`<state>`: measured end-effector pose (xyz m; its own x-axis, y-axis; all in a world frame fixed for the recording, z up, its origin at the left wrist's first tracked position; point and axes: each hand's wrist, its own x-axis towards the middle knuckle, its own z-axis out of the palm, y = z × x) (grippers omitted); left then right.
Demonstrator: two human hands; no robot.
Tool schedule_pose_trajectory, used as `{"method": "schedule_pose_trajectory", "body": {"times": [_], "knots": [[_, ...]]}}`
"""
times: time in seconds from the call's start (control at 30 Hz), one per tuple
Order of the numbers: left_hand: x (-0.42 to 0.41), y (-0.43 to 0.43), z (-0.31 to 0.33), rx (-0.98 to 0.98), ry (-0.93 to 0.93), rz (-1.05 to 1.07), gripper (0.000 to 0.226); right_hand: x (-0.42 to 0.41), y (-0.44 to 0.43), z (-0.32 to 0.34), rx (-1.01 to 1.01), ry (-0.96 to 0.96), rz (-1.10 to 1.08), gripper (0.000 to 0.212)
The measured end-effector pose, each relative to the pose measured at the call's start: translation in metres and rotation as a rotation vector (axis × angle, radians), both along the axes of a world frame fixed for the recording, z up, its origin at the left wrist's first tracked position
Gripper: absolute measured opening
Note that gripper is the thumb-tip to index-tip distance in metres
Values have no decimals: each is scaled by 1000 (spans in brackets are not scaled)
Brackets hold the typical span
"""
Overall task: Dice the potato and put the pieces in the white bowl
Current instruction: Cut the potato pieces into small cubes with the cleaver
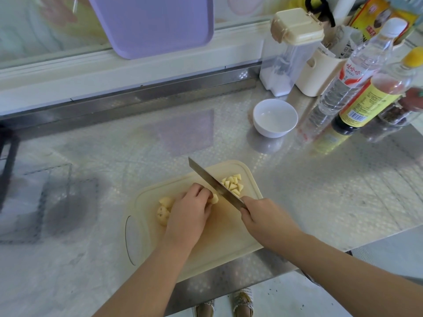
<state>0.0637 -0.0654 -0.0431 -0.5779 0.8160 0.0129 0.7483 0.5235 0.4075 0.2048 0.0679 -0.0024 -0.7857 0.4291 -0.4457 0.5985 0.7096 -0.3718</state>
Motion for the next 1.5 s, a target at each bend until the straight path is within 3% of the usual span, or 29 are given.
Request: {"method": "schedule_pose_trajectory", "body": {"times": [0.13,0.3,1.03,1.27,1.5], "knots": [[2,-5,-6,36,-4,-60,17,0,0,0,-11,6,-8,18],[-5,-3,-7,60,-92,27,10,-1,-1,3,-30,-10,-24,23],[-6,0,-8,32,-44,66,12,-10,-10,-7,27,-83,34,24],[-5,-1,-8,39,-31,62,11,-14,-12,-19,18,-119,5,20],[-1,1,0,11,-12,76,11,-16,-9,-20,-101,-26,-118,24]]}}
